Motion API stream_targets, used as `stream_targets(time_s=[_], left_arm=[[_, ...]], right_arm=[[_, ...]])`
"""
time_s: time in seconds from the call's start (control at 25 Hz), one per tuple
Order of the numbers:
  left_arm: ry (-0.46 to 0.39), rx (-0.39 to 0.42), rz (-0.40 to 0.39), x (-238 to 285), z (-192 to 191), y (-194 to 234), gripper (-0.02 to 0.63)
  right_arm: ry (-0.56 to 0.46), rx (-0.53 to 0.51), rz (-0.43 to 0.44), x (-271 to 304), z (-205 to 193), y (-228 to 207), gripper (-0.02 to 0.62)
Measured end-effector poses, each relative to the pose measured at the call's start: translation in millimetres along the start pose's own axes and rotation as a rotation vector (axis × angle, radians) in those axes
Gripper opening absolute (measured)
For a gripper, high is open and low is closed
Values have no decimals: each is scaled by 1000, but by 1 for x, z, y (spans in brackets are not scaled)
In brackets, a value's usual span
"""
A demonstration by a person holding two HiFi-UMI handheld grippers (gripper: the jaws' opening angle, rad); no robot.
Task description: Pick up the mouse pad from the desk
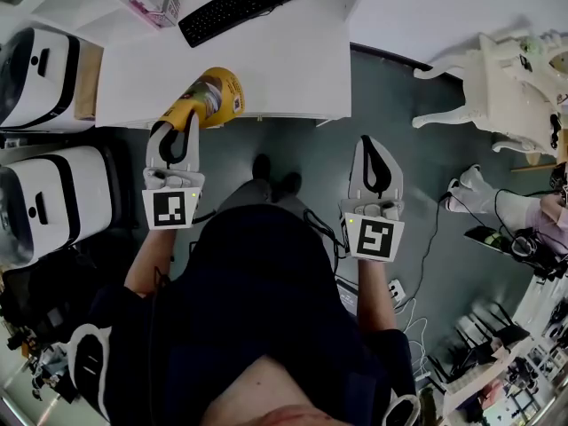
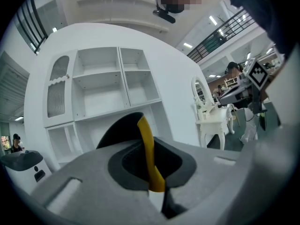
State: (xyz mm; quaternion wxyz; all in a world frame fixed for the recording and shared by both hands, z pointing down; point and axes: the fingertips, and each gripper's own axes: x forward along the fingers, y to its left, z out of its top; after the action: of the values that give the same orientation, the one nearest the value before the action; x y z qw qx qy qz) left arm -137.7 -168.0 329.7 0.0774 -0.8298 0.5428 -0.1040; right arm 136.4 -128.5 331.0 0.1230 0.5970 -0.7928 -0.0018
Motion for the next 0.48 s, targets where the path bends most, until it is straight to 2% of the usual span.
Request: stream_targets(time_s=[0.48], left_arm=[[5,-15,-1,1,-3,4,15]], right_arm=[[7,-18,7,8,4,4,-1]])
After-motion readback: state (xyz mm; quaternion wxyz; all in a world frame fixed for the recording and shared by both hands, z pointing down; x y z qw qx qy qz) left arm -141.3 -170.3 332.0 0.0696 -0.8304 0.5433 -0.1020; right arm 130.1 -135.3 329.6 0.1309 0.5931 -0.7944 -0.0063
